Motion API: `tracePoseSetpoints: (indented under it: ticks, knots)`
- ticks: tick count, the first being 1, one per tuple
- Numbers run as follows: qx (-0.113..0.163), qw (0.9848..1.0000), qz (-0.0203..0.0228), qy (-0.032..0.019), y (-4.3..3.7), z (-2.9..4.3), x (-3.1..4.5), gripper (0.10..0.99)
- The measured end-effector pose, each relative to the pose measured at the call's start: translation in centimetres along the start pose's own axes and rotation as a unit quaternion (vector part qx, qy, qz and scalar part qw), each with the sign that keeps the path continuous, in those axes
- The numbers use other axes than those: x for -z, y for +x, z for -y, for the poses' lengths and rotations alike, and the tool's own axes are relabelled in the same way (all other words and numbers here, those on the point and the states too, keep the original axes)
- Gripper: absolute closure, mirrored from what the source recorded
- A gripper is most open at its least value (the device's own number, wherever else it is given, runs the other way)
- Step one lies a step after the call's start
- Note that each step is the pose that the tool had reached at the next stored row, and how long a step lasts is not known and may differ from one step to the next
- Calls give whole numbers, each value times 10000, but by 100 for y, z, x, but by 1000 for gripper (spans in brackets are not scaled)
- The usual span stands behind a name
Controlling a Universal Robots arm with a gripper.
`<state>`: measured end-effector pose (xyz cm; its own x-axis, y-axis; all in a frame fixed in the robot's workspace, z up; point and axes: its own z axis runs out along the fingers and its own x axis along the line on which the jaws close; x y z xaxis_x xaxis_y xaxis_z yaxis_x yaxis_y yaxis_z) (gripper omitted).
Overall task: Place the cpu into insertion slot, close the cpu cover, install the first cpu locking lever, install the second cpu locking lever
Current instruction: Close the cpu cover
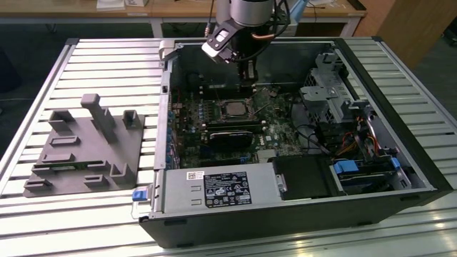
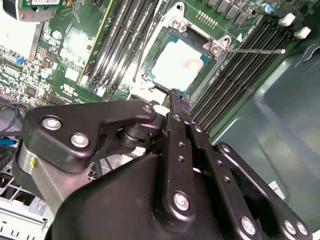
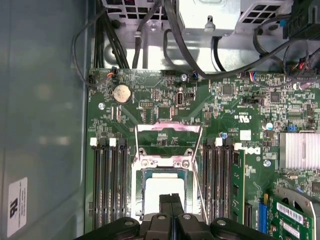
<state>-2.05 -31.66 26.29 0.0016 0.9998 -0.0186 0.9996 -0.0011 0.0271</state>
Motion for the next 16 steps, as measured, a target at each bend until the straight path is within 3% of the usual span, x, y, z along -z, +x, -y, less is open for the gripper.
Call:
tracePoseSetpoints:
  ticks: [16]
  knots:
    - [0, 10000, 0, 0, 0, -245, -6, 980]
